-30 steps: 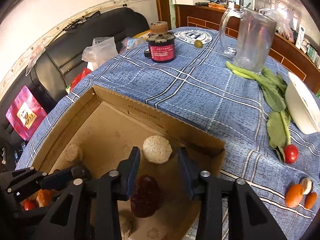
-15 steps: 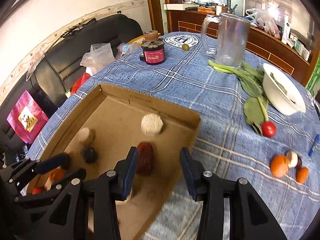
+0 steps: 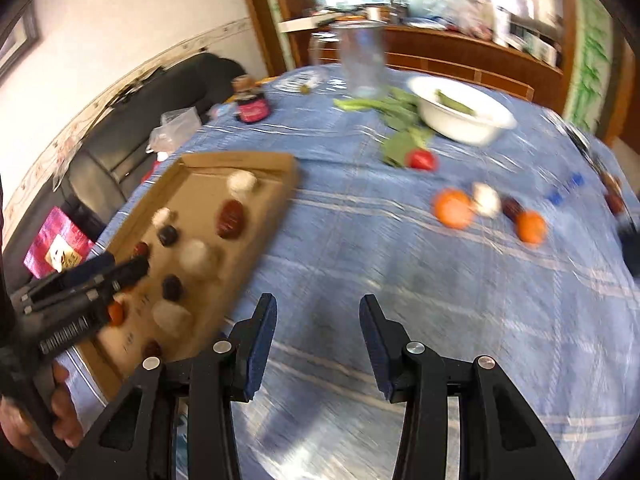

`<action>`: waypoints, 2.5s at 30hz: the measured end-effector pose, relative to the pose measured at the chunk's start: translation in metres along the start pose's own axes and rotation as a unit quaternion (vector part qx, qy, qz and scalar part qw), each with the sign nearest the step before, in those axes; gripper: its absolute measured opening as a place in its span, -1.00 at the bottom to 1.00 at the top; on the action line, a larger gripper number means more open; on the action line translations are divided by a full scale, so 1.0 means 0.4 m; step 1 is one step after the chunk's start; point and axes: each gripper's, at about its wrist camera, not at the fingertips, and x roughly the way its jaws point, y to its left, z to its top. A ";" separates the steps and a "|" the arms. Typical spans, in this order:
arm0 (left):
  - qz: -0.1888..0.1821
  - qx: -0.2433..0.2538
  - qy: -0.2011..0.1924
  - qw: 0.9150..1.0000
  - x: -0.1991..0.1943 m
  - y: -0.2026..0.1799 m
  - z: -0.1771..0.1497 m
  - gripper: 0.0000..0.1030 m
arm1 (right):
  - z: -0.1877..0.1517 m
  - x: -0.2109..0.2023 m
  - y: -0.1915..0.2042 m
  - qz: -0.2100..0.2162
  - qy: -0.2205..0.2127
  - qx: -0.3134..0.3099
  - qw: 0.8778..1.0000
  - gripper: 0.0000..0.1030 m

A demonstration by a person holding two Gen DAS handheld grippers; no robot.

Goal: Organize fruits
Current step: 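Move both open tools back to the tangerines on the cloth, then close the right tool on a tangerine while the left tool grasps another tangerine, then carry both tangerines over the tray with both tools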

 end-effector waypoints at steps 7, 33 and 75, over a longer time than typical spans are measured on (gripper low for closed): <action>-0.029 0.054 0.013 0.998 0.013 -0.174 -0.009 0.30 | -0.072 -0.066 -0.196 -0.039 -0.006 0.061 0.997 -0.10; -0.078 0.150 0.077 0.983 0.294 -0.539 0.133 0.30 | 0.128 0.121 -0.488 -0.047 -0.014 0.052 0.997 -0.38; -0.102 0.067 0.015 0.992 -0.066 -0.215 -0.070 -0.35 | -0.108 -0.113 -0.169 -0.044 -0.027 0.012 0.999 -0.37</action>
